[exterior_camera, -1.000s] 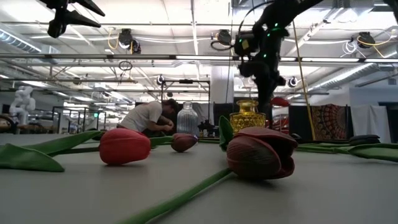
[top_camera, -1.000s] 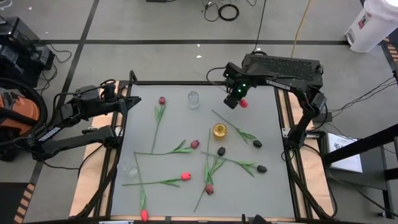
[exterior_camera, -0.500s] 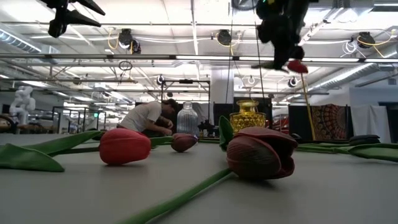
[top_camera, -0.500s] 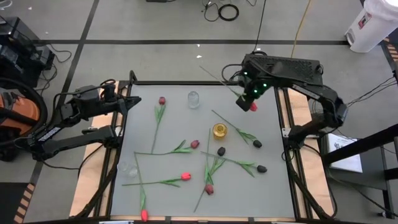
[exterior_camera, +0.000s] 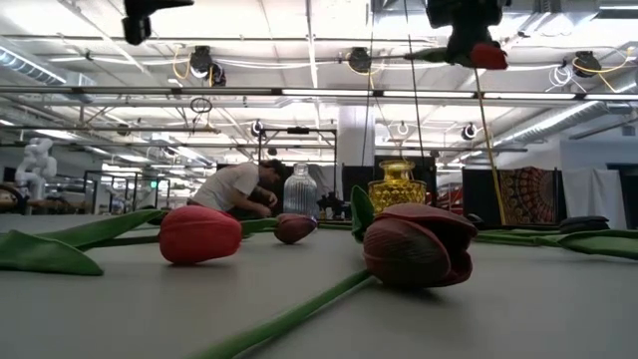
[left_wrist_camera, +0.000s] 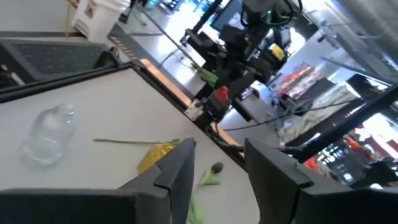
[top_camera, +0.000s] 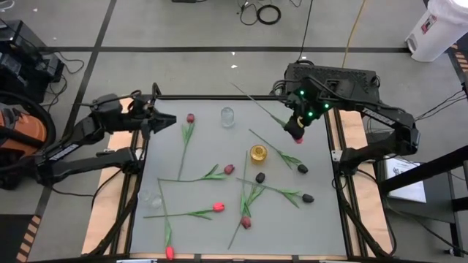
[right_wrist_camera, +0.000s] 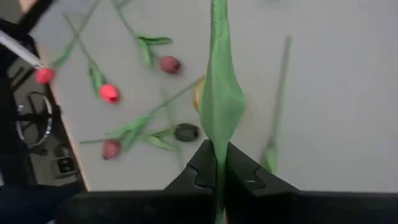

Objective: Sort flowers into vase by color
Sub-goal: Put the top pink tulip into the yellow vase

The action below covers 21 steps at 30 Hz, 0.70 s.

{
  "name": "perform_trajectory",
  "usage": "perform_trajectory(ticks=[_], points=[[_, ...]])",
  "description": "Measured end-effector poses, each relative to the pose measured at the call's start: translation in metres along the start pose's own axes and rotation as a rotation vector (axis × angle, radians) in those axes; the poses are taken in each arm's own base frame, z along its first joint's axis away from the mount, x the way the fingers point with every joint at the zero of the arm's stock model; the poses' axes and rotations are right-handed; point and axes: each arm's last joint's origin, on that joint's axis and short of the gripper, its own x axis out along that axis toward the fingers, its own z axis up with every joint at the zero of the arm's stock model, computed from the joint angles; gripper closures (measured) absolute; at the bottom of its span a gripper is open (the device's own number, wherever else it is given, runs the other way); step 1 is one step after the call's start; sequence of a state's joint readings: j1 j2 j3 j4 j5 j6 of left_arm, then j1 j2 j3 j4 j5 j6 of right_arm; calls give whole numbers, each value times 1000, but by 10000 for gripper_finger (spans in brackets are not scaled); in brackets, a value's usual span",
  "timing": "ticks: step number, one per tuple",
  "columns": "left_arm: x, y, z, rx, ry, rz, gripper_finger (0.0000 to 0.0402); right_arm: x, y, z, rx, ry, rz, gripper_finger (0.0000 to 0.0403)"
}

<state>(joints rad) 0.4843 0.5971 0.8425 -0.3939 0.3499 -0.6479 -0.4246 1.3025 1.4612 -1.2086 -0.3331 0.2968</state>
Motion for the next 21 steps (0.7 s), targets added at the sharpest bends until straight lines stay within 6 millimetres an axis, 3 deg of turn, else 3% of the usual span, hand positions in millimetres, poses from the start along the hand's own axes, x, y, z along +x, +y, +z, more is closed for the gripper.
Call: perform_trajectory(ticks=[12,21], points=[[41,12,5,-6,108,-14,253,8,37,3,-43,-82,161,402],[55,1,26,68,126,-62,253,13,60,-6,-91,-39,239,403]])
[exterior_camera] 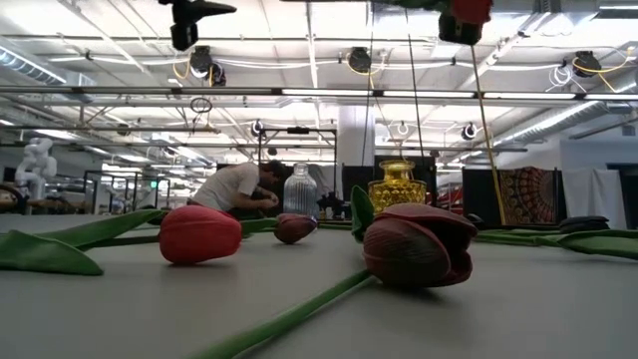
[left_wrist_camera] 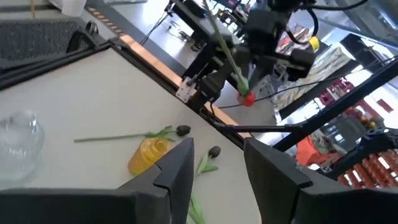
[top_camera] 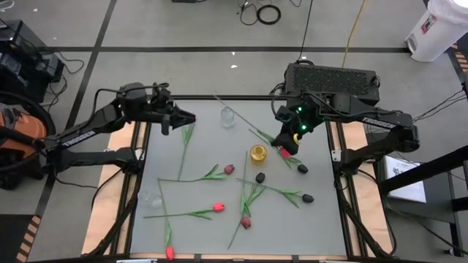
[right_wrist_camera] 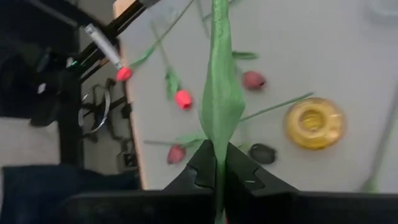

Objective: Sort flowers into vase by color
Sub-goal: Put the top pink tulip into the yellow vase

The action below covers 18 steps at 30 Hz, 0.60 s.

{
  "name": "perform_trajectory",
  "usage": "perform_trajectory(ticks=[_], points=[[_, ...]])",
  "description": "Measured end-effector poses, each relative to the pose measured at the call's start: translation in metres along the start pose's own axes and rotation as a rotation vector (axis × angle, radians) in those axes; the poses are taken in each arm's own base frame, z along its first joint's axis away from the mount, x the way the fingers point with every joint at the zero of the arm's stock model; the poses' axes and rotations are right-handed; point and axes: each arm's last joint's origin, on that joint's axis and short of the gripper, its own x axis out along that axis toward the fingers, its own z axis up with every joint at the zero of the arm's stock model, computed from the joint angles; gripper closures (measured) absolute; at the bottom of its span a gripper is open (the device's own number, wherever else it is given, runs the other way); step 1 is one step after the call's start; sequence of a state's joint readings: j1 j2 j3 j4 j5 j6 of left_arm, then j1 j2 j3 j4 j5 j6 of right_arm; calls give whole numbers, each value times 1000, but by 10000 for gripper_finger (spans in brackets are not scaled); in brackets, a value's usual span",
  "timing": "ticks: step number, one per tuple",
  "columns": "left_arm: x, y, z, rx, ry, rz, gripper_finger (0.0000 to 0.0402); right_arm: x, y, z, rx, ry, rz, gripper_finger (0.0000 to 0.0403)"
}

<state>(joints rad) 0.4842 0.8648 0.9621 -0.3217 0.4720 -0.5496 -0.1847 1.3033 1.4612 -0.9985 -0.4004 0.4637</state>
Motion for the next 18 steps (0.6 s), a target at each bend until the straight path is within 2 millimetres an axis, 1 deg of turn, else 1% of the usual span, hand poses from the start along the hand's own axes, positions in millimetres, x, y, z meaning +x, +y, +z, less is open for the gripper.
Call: perform_trajectory(ticks=[4,11,18], points=[[2,-1,4,43,8,0,253,5,12,-8,-21,56,59,403],[4,2,-1,36,62,21,253,10,26,-23,-45,156,79,403],[7,-2,-4,-1,114,-50,253,14,36,-33,-56,209,90,403]])
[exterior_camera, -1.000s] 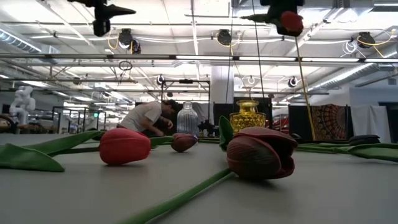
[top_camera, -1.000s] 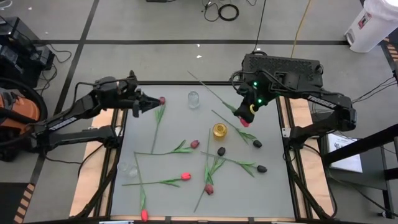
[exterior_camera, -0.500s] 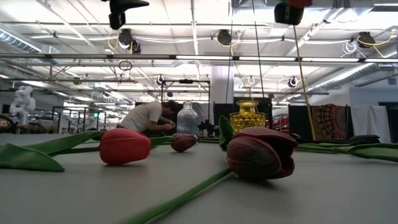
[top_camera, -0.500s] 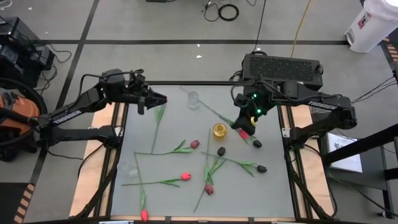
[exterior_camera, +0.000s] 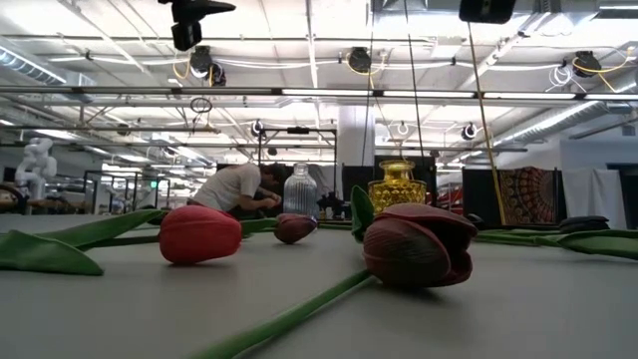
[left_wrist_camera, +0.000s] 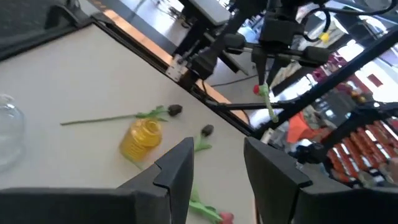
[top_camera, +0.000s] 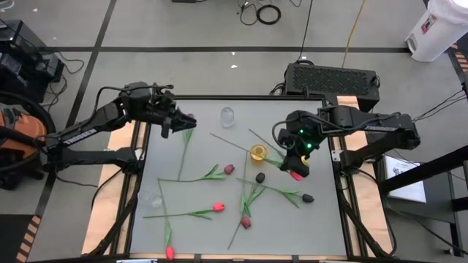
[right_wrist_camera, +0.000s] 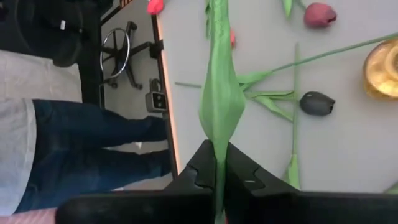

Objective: Sort flowers into vase by color
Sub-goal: Put the top pink tulip into the yellow vase

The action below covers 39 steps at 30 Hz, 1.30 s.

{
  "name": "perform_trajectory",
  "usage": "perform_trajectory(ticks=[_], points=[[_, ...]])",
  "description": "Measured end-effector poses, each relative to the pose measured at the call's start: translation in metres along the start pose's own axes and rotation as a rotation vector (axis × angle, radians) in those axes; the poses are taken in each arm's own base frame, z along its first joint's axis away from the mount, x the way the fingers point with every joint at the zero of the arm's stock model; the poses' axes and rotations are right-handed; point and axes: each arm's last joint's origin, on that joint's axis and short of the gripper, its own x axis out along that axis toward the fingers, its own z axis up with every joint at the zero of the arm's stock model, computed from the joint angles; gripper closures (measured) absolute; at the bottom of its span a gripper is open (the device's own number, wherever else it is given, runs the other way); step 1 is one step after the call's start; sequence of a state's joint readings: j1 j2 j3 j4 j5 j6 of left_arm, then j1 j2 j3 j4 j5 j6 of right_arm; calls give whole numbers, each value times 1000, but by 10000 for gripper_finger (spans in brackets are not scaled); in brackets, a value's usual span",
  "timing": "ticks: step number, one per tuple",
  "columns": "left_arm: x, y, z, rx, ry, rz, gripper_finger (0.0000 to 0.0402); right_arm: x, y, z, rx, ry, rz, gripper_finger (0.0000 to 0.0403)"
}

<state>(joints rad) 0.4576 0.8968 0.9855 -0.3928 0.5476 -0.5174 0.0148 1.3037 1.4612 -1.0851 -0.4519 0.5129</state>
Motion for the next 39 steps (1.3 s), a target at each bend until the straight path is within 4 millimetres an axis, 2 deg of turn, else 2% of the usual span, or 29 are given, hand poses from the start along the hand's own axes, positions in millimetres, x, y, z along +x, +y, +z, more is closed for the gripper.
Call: perform_trajectory(ticks=[18,23,26,32,39], points=[[58,2,-15,-88,257,-154,253,10,14,-11,1,100,57,403],[60,-7,-5,-64,254,-196,253,19,9,-14,-1,181,9,403],[59,-10,0,-51,241,-205,253,31,5,-12,-10,243,-23,403],[59,-11,1,-34,235,-204,253,57,-5,-6,-61,348,-60,403],[61,-10,1,-38,240,-197,253,77,-15,5,-97,386,-42,403]])
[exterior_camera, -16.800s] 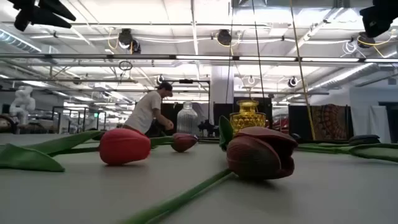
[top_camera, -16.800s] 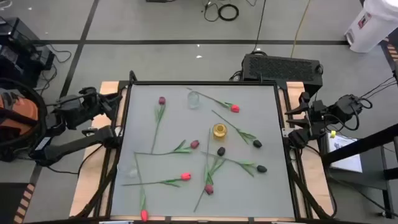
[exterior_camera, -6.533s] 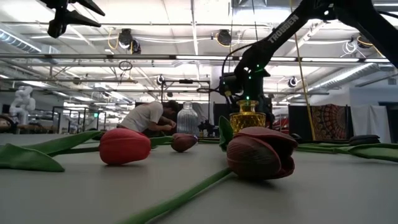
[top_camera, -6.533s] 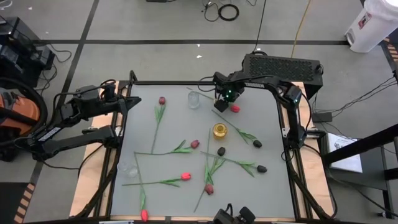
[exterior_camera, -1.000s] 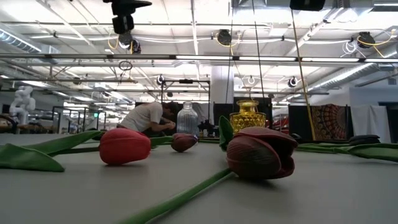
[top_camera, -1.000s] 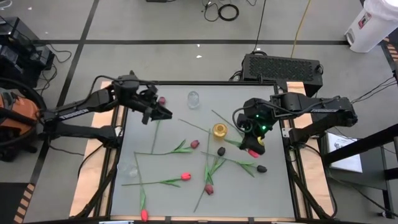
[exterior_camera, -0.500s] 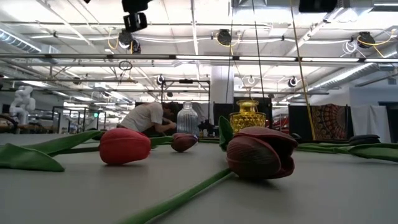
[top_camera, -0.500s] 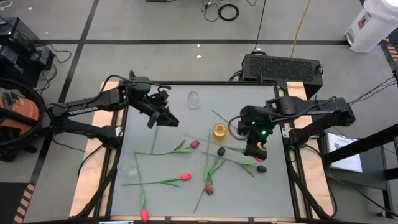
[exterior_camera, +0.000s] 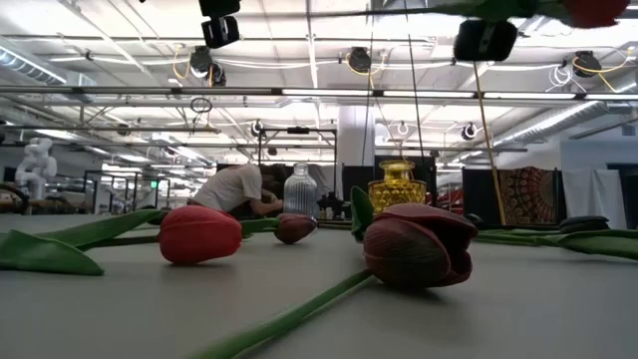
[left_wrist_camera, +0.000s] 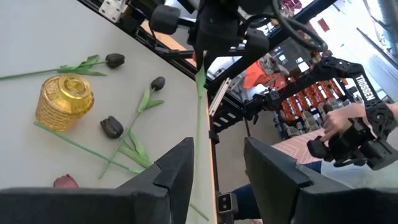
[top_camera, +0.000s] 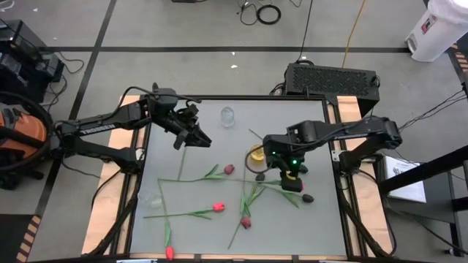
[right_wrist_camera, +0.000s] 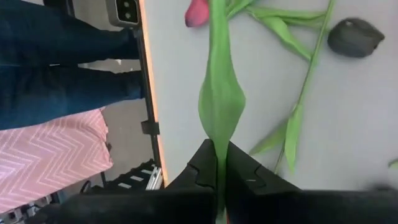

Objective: Sort flowers into vase by color
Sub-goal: Put the top pink tulip into the yellow vase

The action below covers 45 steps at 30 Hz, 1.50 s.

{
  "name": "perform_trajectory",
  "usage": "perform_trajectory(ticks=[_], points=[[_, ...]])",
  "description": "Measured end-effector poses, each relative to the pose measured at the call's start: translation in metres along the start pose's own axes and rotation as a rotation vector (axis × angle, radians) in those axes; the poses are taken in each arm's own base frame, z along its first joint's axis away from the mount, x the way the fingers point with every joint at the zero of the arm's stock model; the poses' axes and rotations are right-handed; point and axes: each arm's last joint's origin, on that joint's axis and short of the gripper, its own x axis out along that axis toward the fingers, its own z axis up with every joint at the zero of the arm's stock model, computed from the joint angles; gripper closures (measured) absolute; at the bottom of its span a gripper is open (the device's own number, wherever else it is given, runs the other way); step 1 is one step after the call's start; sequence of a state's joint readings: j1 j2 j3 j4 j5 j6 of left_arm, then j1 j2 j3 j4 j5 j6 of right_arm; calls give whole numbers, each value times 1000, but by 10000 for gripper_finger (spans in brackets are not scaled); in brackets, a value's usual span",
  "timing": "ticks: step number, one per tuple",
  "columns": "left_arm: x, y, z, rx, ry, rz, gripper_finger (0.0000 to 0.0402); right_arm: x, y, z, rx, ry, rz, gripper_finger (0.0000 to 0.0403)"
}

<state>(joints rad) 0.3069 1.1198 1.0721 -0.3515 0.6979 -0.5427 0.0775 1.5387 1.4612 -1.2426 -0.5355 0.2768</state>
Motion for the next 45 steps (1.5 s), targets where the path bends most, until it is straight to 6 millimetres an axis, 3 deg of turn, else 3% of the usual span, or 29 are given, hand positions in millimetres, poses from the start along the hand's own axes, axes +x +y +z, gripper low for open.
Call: perform_trajectory(ticks=[6,16,20,29,39,45], points=[[0,0,0,-1,1,1,253,-4,-3,12,-32,-78,36,403],[6,5,1,11,18,7,253,-46,1,31,-126,-287,49,403],[16,1,14,64,22,-5,253,-55,-3,33,-115,-313,43,403],[38,-5,46,150,59,-30,253,-41,-11,39,-81,-236,28,403],[39,0,37,120,170,17,253,-34,-18,29,-27,-111,-80,403],[42,-4,34,123,186,14,253,-35,-17,30,-34,-129,-82,403]])
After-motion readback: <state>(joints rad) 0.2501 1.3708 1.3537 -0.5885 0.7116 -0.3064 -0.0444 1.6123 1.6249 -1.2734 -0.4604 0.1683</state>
